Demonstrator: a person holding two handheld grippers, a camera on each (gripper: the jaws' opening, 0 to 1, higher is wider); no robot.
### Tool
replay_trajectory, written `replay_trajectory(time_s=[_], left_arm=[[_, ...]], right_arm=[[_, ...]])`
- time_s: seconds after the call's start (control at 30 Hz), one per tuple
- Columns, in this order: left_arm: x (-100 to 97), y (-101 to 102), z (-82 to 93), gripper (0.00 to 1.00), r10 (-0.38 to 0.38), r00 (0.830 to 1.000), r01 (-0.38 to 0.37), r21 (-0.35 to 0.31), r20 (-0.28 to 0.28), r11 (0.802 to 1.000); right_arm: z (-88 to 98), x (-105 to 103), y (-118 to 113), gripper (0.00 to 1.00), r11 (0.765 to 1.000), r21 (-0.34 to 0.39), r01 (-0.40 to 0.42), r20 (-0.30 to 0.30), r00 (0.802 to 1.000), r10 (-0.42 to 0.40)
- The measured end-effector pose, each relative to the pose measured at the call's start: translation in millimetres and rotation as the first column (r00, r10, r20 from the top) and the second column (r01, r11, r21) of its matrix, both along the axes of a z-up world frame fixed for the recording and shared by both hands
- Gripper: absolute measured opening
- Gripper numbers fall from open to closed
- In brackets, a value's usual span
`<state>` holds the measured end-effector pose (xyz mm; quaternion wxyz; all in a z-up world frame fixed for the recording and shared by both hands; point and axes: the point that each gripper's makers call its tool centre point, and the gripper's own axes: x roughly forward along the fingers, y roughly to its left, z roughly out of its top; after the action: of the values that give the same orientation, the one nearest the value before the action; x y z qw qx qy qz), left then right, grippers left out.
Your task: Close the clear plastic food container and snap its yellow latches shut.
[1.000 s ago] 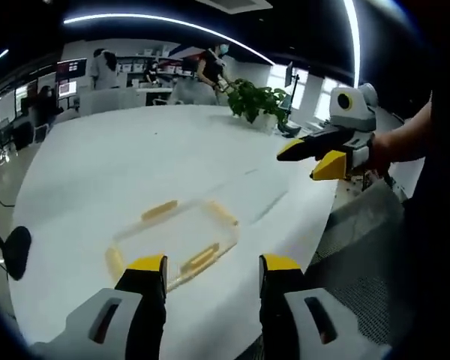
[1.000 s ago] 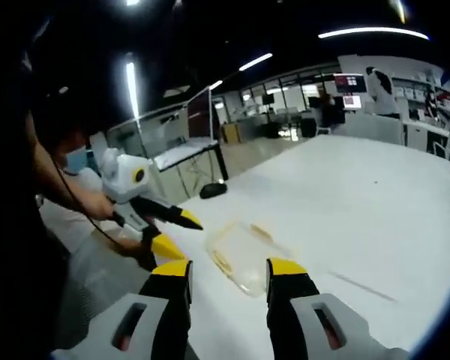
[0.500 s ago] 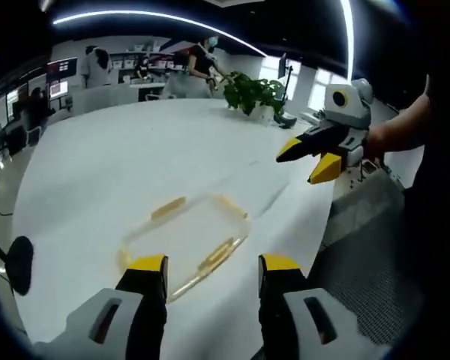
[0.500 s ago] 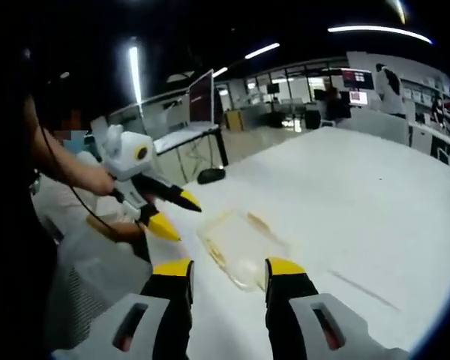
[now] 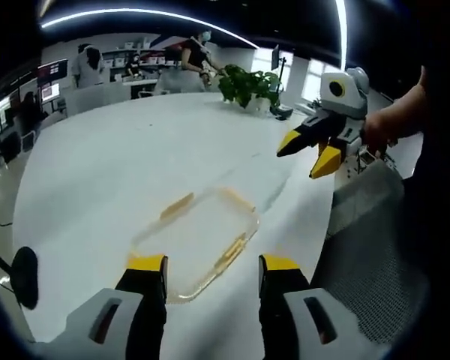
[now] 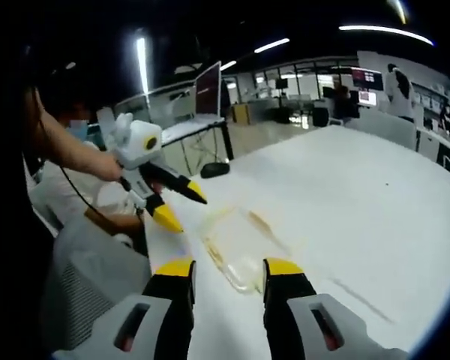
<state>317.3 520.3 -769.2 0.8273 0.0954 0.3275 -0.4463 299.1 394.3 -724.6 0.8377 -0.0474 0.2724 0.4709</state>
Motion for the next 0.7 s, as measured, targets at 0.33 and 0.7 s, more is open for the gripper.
replay_trajectory(time_s=[0.33, 0.7], left_arm=[[1.6, 5, -10.9, 0.48, -0.022, 0.999, 0.023, 0.031, -0.025, 0.999], [9.9, 16, -18.0, 0.48, -0.042, 0.998, 0.044, 0.055, -0.039, 0.998]], right_arm=[[-0.9, 15, 4, 0.34, 1.000, -0.027, -0.002, -0.008, 1.000, 0.001], [-11.8, 26, 6, 0.34, 0.998, -0.066, -0.012, -0.021, 1.000, 0.011]])
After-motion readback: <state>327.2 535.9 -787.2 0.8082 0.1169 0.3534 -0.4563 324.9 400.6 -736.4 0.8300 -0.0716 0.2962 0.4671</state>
